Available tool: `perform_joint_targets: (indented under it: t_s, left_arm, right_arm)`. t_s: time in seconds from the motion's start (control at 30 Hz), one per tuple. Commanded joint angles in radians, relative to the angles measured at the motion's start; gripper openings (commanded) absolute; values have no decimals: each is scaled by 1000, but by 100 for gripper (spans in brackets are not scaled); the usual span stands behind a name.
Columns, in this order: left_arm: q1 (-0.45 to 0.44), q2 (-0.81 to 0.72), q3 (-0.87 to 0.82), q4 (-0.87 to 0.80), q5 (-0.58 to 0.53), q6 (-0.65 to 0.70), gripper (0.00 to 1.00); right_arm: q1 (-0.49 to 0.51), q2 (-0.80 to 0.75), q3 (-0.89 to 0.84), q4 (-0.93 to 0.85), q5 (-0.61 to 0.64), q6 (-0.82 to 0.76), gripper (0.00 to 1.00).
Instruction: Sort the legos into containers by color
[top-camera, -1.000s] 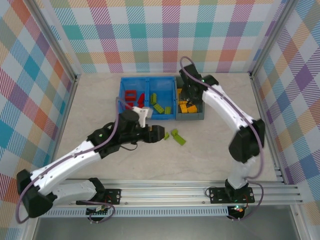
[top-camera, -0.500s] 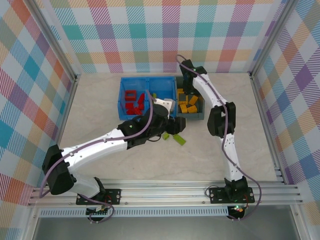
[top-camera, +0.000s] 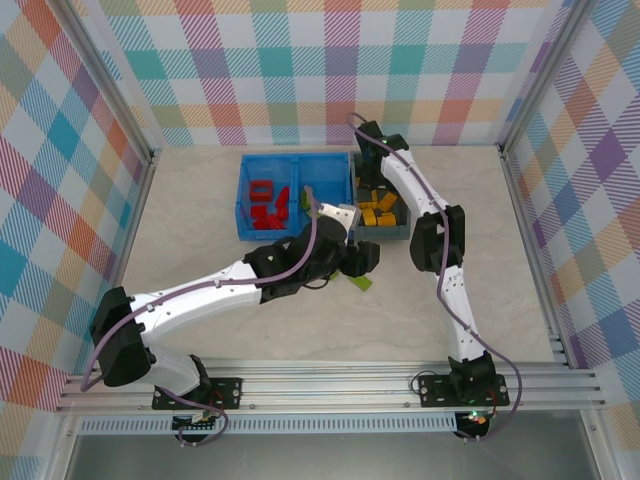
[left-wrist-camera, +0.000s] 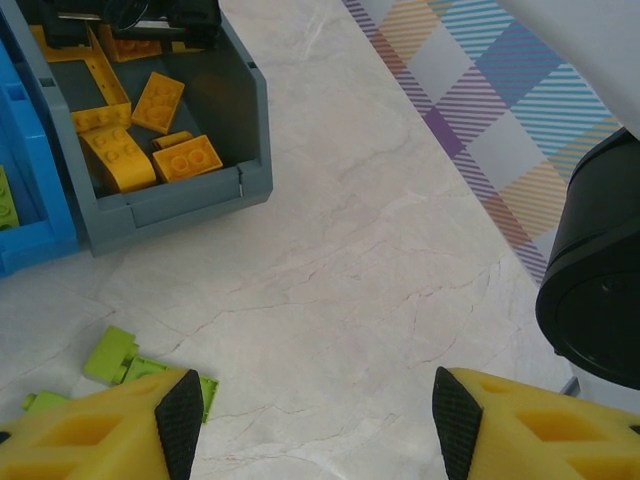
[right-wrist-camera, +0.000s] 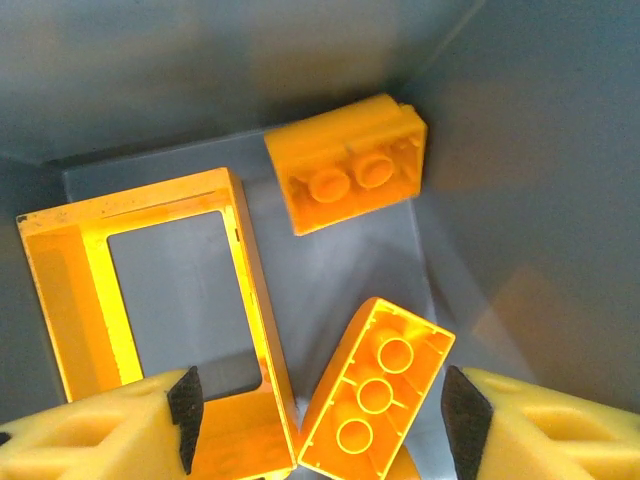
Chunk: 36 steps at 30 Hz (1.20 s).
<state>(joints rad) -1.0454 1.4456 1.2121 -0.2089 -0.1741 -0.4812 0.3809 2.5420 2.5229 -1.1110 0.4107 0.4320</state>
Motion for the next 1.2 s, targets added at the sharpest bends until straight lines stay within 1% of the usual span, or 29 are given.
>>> perform_joint_targets:
  t_s: [0.0, 0.07, 0.17, 0.23, 0.33, 0.4, 0.47, 0.53, 0.6, 0.7, 0.8, 0.9, 0.97, 1.07, 1.17]
  left_arm:
    - [-24, -65, -50, -20, -54, -10, 64]
    - [-27, -84, -78, -52, -83, -46, 63]
    - [-28, -98, -97, -164, -118, -133, 64]
    - [-27, -82, -93, -235, -120, -178, 65]
    - [-27, -44, -96, -276, -88, -183, 67]
    - [-8, -2, -73, -316, -43, -130, 71]
    - [35, 48, -42, -359, 33, -39, 72]
    - [98, 88, -30, -376, 129, 69, 72]
    - [157, 124, -21, -378, 210, 162, 73]
    - [215, 191, 18, -399, 268, 289, 72]
    - [227, 261, 71, -418, 261, 392, 73]
    - [237, 334, 104, -415, 256, 451, 73]
    - [244, 381, 122, -406, 251, 471, 71]
    - [249, 436, 153, -403, 231, 485, 69]
    - [249, 476, 174, -400, 192, 487, 62]
  right_arm:
    - [19, -128, 10, -19, 0, -7, 63]
    - [31, -191, -9, -21, 7, -2, 62]
    - [42, -307, -59, -25, 12, 14, 62]
    - [51, -431, -152, -6, 11, 20, 62]
    - [72, -624, -341, 48, -34, 6, 62]
    - [87, -773, -510, 96, -122, -4, 64]
    - [97, -922, -690, 147, -258, -5, 65]
    - [125, -1083, -890, 192, -368, 6, 68]
    - [158, -1223, -1055, 217, -442, 39, 70]
    - [192, -1436, -1290, 269, -568, 107, 73]
    - [207, -1607, -1448, 281, -647, 170, 74]
    - [210, -1728, -1509, 252, -658, 214, 75]
    - [210, -1774, -1520, 236, -649, 235, 76]
    - [210, -1776, -1509, 228, -660, 246, 76]
    - [210, -1759, -1499, 236, -672, 249, 76]
